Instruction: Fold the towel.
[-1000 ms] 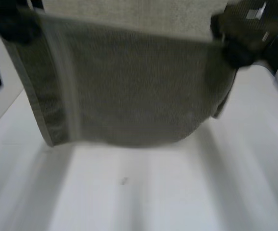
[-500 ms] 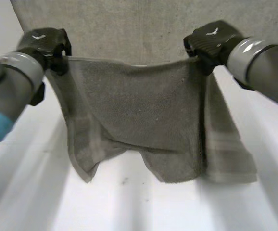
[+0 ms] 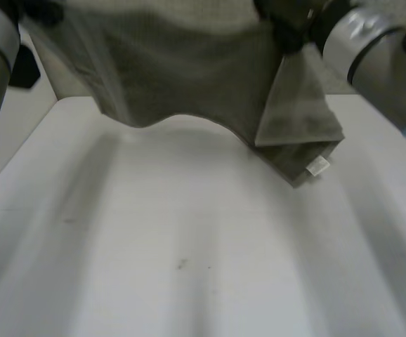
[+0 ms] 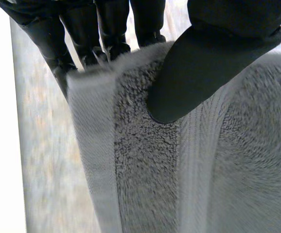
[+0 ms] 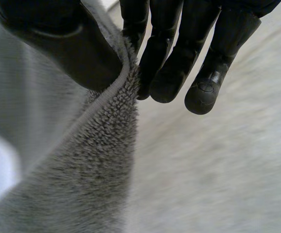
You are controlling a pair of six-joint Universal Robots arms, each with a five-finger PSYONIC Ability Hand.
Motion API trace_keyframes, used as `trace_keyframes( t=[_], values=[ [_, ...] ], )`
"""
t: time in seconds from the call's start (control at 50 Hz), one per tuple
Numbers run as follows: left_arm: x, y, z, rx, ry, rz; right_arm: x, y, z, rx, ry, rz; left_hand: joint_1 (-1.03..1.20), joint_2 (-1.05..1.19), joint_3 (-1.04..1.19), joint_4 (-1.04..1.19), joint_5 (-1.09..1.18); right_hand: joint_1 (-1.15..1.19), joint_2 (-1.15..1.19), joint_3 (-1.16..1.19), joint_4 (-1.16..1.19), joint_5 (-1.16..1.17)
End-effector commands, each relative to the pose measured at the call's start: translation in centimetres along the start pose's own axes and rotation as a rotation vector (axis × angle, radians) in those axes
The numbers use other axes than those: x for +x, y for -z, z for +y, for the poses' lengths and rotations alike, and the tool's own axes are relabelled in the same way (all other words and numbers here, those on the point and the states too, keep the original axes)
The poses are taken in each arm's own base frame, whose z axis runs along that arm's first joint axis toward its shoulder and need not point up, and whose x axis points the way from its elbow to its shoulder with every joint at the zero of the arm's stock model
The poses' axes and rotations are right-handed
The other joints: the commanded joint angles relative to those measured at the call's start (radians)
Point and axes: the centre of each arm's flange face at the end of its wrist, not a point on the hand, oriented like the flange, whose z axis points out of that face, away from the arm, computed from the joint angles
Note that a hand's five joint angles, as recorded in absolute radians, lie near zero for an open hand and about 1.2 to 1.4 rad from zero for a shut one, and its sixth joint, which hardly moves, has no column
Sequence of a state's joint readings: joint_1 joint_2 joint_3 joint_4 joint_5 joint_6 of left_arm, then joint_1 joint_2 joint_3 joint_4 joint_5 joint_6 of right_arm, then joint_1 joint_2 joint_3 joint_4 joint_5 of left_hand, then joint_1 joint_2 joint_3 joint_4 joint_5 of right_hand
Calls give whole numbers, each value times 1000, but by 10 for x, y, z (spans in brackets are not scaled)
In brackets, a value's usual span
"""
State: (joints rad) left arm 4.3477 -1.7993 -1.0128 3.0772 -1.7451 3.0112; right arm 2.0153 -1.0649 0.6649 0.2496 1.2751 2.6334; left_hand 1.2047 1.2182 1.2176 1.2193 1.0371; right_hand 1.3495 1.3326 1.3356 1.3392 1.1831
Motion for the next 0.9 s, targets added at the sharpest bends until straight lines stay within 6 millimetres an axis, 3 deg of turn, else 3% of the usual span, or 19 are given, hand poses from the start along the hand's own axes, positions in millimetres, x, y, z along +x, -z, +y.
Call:
trace_keyframes(
  t=[0.02,0.06,0.14,0.16,0.18,0.22,0.38,0.62,0.8,0.9],
  values=[
    [-25,45,51,-177,-41,-35,-52,37,56,-290,-101,-229,192,178,179,177,185,47,64,61,57,39],
    [-33,60,68,-193,-43,-29,-72,53,84,-411,-133,-297,192,178,179,177,185,47,64,61,57,39],
    [-43,70,82,-186,-50,-26,-90,67,107,-490,-171,-349,192,178,179,177,185,47,64,61,57,39],
    [-47,71,88,-176,-53,-29,-96,70,117,-507,-186,-353,192,178,179,177,185,-98,-81,-84,-87,-106],
    [-47,71,88,-176,-53,-29,-97,70,117,-507,-186,-353,192,178,179,177,185,-99,-82,-85,-89,-107],
    [-54,72,96,-160,-48,-31,-109,71,141,-504,-205,-334,192,178,179,177,185,-374,-357,-360,-363,-382],
    [-59,71,99,-145,-42,-47,-118,74,170,-454,-410,-200,192,178,179,177,185,-762,-745,-748,-752,-770],
    [-62,70,97,-135,-38,-59,-117,85,184,-440,-454,-43,192,178,179,177,185,-1009,-992,-995,-999,-1017],
    [-64,75,105,-163,10,-65,-107,95,160,-438,-441,-46,192,178,179,177,185,-1012,-995,-998,-1002,-1020],
    [-65,79,110,-179,13,-68,-112,112,164,-517,-429,-75,192,178,179,177,185,-980,-963,-966,-970,-988]
  ],
)
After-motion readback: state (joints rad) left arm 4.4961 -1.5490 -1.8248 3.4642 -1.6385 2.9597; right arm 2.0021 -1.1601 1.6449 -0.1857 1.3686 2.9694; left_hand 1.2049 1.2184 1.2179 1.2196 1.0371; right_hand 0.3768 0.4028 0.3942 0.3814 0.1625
